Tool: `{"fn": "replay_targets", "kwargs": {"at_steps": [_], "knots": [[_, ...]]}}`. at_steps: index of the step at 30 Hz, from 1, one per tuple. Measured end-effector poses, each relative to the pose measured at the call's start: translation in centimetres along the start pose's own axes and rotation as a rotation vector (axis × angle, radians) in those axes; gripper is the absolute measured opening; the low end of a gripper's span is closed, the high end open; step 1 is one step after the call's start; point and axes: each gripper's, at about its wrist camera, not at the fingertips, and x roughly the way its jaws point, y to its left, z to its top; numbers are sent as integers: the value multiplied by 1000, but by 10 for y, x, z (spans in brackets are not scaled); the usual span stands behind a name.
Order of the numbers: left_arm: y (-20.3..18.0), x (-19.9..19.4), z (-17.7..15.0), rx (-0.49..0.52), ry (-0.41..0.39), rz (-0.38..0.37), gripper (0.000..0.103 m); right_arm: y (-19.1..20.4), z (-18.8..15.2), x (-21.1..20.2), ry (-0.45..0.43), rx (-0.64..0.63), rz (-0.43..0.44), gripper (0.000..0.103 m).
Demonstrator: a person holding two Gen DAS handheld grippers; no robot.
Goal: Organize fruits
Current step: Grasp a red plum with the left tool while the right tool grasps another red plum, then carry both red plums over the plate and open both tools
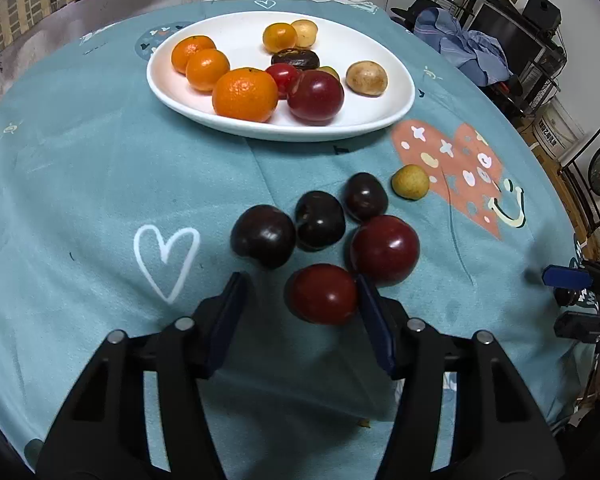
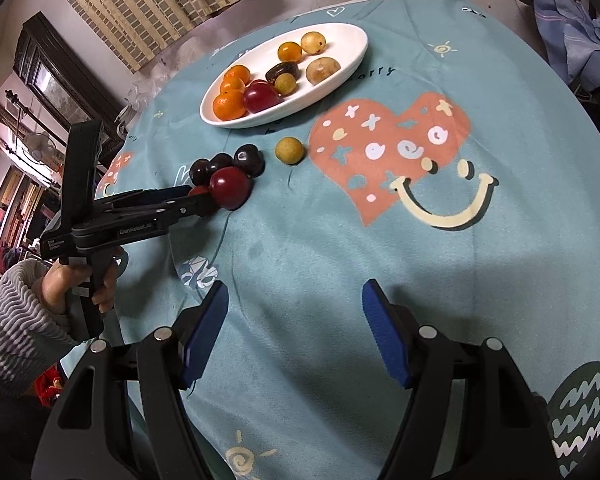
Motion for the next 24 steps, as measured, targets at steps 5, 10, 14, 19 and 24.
{"fn": "replay_targets", "kwargs": {"at_steps": [5,10,14,19,24], "knots": [[-1,-4,-2,-10,-4,-37,33,-2,0,1,1,8,1,70],[-4,-8,-6,-32,-13,-14,33,10,9,5,-5,-55,-1,70],[10,-31,-21,-88,-39,3,33,40,36,30,-1,-179,12,70],[32,-58,-43,-168,-57,37,33,73,66,84,65,-266,13,68],[41,-69,-60,-236,-75,44,33,82,79,117,119,-293,-12,42]]}}
